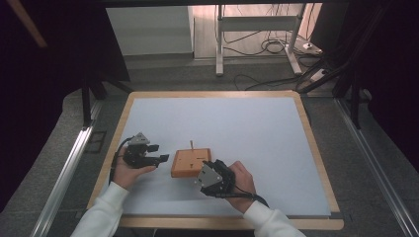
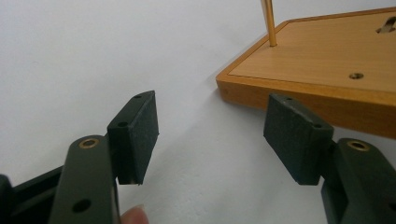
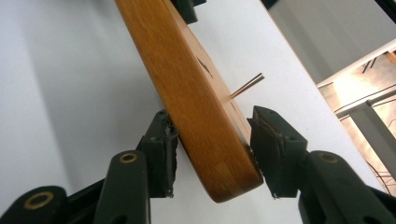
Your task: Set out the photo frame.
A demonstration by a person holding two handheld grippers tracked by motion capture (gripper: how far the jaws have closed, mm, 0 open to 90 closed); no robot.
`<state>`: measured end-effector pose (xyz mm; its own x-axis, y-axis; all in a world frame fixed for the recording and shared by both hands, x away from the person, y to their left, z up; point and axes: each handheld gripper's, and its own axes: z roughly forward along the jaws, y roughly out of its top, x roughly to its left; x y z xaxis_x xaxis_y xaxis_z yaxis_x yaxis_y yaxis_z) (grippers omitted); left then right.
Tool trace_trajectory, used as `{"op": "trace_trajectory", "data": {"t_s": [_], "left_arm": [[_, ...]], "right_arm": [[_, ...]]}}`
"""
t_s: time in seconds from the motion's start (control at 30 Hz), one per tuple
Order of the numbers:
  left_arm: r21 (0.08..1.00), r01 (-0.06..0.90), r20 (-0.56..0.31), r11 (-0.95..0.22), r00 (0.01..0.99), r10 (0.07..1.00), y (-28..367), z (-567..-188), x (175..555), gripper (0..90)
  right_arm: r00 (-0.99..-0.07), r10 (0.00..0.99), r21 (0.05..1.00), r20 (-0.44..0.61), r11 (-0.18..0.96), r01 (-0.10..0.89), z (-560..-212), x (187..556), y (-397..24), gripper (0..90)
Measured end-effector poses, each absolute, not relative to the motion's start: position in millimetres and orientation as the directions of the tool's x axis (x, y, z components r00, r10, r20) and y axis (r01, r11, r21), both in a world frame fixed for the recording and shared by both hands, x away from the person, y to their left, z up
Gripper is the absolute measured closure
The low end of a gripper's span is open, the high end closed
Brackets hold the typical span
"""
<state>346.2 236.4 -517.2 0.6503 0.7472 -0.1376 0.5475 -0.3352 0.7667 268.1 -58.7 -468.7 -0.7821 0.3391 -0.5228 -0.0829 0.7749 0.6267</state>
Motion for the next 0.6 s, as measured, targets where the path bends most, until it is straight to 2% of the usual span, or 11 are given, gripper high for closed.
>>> {"op": "trace_trajectory", "data": {"t_s": [0.6], "left_arm": [[0.758, 0.558, -0.145, -0.339, 0.650, 0.746, 236, -519, 347, 34.6]], "right_arm": [[-0.836, 0.301, 0.613, -0.459, 0.789, -0.052, -443, 294, -52, 57.8]]}}
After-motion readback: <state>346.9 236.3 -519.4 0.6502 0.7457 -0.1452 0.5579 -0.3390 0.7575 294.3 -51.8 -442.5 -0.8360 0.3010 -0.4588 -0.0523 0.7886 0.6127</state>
